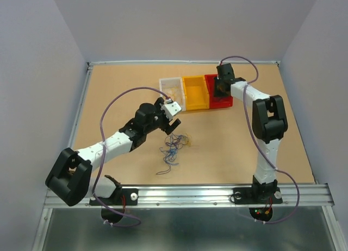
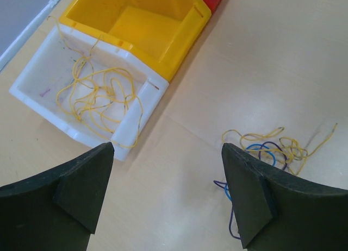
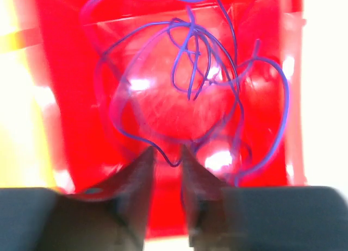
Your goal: Untangle the cables
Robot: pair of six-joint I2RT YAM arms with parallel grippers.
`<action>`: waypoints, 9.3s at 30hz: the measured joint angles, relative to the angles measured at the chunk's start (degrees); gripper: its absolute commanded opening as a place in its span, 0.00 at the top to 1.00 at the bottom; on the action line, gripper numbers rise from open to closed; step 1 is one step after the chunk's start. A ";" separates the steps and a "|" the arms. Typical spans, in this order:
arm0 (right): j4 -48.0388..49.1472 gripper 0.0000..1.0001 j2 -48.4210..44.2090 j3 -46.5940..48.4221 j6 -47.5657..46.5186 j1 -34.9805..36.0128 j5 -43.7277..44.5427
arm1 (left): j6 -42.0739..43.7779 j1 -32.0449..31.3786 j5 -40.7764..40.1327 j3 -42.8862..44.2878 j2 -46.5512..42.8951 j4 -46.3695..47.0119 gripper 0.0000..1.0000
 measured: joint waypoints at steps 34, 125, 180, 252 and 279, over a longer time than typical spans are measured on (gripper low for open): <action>15.63 0.22 -44.44 -40.15 8.48 19.39 -16.81 | 9.60 0.00 2.58 0.26 -0.24 -10.60 0.02; 26.73 0.99 -64.72 -44.22 -0.42 31.28 -25.14 | 10.80 -0.83 22.84 -15.98 -9.99 15.56 1.00; 4.59 0.99 19.50 24.92 3.56 23.47 7.08 | -19.65 37.73 16.94 -8.17 -3.34 21.97 1.00; 52.37 0.96 -39.69 -49.03 7.98 33.81 -24.24 | 7.98 14.80 50.69 -9.03 -6.43 -0.83 0.56; 31.65 0.99 -12.00 -12.39 5.70 3.91 8.48 | -2.03 23.10 41.51 -10.32 -13.60 9.31 0.12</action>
